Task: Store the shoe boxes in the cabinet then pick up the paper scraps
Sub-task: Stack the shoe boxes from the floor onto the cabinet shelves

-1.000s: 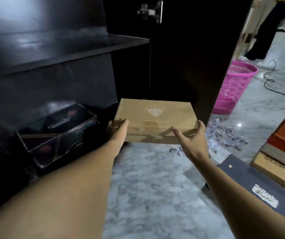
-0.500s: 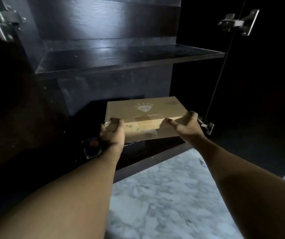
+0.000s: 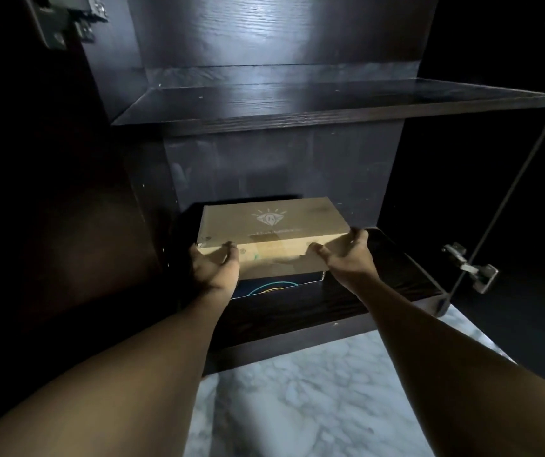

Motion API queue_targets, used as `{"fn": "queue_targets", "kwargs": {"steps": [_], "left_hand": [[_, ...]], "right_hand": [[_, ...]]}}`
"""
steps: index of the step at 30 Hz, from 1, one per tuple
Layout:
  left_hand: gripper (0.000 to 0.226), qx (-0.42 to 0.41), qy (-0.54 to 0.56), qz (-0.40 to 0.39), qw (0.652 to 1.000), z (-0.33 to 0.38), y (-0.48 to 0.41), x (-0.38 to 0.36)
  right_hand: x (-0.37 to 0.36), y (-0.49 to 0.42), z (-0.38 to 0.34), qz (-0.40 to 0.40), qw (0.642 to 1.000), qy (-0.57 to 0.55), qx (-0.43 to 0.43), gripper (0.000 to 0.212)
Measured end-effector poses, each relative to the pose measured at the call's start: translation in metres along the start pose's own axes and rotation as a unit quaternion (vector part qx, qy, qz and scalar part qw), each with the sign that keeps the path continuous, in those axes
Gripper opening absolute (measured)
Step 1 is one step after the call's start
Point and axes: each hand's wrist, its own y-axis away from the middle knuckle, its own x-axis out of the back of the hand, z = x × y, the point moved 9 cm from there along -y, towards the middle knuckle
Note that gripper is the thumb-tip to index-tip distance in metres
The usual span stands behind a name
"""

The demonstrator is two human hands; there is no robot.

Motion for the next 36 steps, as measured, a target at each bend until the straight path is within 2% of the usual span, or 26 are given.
{"fn": "queue_targets", "kwargs": {"steps": [2,4,6,9,13,15,20,24,32,34,36], "left_hand": [[0.073,-0.025,-0.039,-0.016,0.999,-0.003,-0.007,-0.005],[0.075,-0.096,-0.115,-0.031,0.988,0.003,-0.011,-0.010],[0.076,-0.165,-0.214,-0.045,0.962,0.010,-0.009,-0.018],[0.085,-0.221,-0.331,-0.057,0.916,0.014,0.001,-0.028],[0.097,-0.257,-0.411,-0.097,0.869,0.014,0.006,-0.040],[0.097,-0.250,-0.429,-0.125,0.859,0.011,0.002,-0.046],[0.101,-0.193,-0.431,-0.152,0.868,0.009,-0.012,-0.054],[0.105,-0.170,-0.440,-0.155,0.868,0.011,-0.024,-0.059],[0.104,-0.171,-0.440,-0.163,0.866,0.015,-0.024,-0.060],[0.098,-0.157,-0.422,-0.170,0.877,0.015,-0.029,-0.058],[0.089,-0.143,-0.379,-0.178,0.897,0.021,-0.030,-0.058]], "right_hand": [[-0.008,-0.005,0.001,0.003,1.000,0.001,-0.002,0.084],[-0.015,-0.009,0.000,0.023,0.999,0.026,0.004,0.089],[-0.021,-0.013,-0.003,0.043,0.996,0.074,0.002,0.091],[-0.027,-0.020,-0.006,0.055,0.991,0.124,-0.013,0.095],[-0.023,-0.015,-0.012,0.132,0.977,0.165,0.020,0.093],[-0.024,-0.014,-0.015,0.140,0.977,0.156,0.038,0.087],[-0.043,-0.030,-0.013,0.046,0.994,0.090,0.030,0.085],[-0.065,-0.037,-0.013,-0.046,0.995,0.083,0.028,0.084],[-0.058,-0.043,-0.005,-0.073,0.997,0.037,-0.001,0.065],[-0.057,-0.041,-0.008,-0.089,0.996,0.009,-0.012,0.053],[-0.051,-0.038,-0.018,-0.086,0.996,0.000,-0.010,0.051]]}}
